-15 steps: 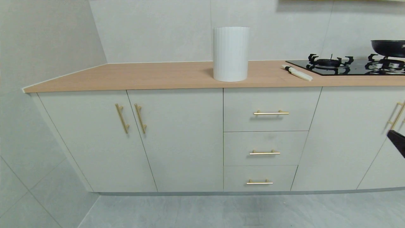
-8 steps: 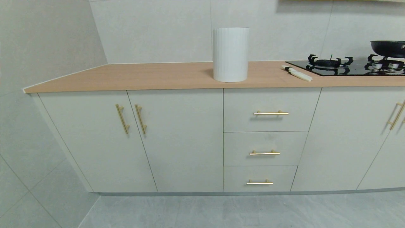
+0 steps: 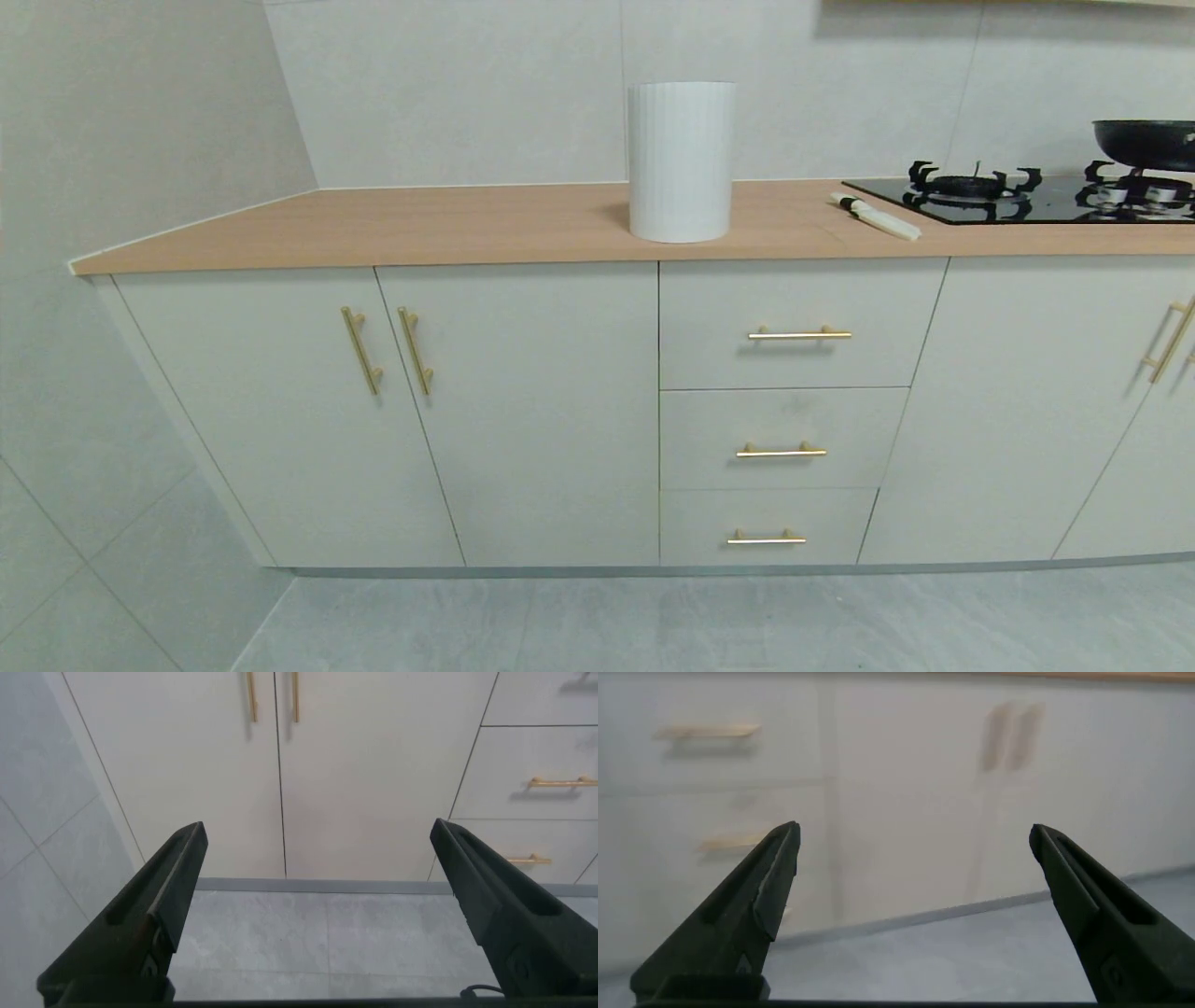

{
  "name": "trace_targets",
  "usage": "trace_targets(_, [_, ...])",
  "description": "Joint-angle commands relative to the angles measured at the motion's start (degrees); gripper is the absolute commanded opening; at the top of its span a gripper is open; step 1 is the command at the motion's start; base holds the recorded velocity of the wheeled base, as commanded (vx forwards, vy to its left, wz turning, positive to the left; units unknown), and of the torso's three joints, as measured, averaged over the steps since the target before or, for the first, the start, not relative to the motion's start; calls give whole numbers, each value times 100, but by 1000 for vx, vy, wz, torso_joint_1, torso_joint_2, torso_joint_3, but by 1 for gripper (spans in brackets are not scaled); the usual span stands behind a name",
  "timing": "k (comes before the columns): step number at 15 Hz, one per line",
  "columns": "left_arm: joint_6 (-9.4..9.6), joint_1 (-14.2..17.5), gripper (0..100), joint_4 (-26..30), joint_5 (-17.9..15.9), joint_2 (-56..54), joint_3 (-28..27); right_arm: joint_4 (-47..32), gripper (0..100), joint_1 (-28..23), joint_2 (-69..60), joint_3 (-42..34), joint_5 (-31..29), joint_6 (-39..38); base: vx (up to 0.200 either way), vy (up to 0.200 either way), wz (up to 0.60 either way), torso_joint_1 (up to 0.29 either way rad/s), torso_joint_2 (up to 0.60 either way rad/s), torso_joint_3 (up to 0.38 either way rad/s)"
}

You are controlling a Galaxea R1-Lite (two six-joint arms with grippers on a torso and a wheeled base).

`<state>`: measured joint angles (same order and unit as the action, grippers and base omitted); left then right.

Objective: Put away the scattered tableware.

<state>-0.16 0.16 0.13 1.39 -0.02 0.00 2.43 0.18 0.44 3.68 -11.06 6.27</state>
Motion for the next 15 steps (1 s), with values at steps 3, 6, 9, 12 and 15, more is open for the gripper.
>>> trace_targets(3, [-2,2,100,-5,2,2,0,-330,100,-1,-44,-359,1176,-433,0,0,0,0,0,0])
trace_targets(6, [-2,2,100,4,2,2,0,-234,100,34,141,-368,1229,-416,0,0,0,0,0,0])
trace_targets(9, [-2,2,100,-5,2,2,0,-225,100,17,-44,-368,1220,-433,0,0,0,0,0,0])
trace_targets(12, [25,2,100,4,2,2,0,-225,100,17,-44,-368,1220,-442,0,0,0,0,0,0])
trace_targets(15, [7,2,100,-5,2,2,0,-225,100,17,-44,-368,1238,-486,0,0,0,0,0,0])
